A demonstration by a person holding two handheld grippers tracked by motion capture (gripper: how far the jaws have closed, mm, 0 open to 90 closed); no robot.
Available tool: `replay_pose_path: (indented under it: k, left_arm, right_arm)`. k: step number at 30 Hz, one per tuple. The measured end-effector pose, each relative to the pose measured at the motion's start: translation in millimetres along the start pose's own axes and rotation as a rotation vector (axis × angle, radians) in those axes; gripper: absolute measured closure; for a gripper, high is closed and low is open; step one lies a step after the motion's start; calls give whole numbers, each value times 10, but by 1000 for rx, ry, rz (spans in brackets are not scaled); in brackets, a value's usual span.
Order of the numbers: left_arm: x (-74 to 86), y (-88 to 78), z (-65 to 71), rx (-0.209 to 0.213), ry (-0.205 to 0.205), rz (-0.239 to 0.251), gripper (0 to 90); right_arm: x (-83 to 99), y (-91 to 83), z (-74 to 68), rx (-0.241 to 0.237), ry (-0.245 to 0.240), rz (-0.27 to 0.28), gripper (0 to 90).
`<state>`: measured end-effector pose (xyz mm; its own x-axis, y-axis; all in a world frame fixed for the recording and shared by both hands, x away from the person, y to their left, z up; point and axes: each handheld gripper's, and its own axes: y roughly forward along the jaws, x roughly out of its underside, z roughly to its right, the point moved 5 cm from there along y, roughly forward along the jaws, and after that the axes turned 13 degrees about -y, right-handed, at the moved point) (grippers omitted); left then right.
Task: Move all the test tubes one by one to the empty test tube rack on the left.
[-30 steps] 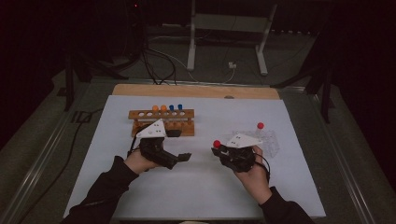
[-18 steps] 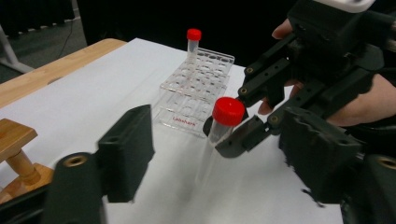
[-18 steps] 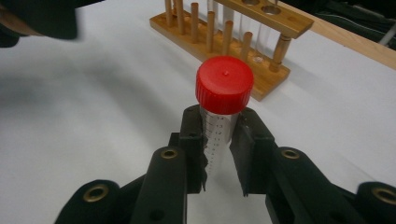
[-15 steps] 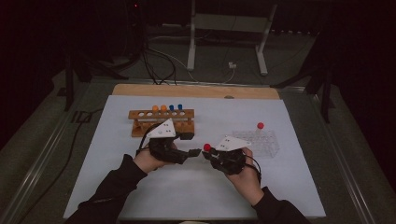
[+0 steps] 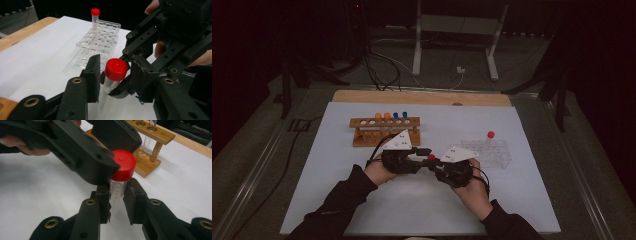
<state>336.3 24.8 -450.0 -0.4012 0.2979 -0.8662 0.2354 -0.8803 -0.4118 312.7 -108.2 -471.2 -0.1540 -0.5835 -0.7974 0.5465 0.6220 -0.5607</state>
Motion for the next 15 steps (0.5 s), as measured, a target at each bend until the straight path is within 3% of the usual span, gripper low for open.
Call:
replay_pose_path:
  k: [5,11,15]
  left_arm:
    - [2,33,-5,2,6,-5,693]
    - [-3,25,-18,-11,12,-2,711]
    - [-34,-37,-52,-32,13,9,713]
  right_arm:
    - [-1,-5,1,-2,-1,2,746]
    - [7,1,8,-3,15,8,736]
    - [9,-12,28,10,26,19,667]
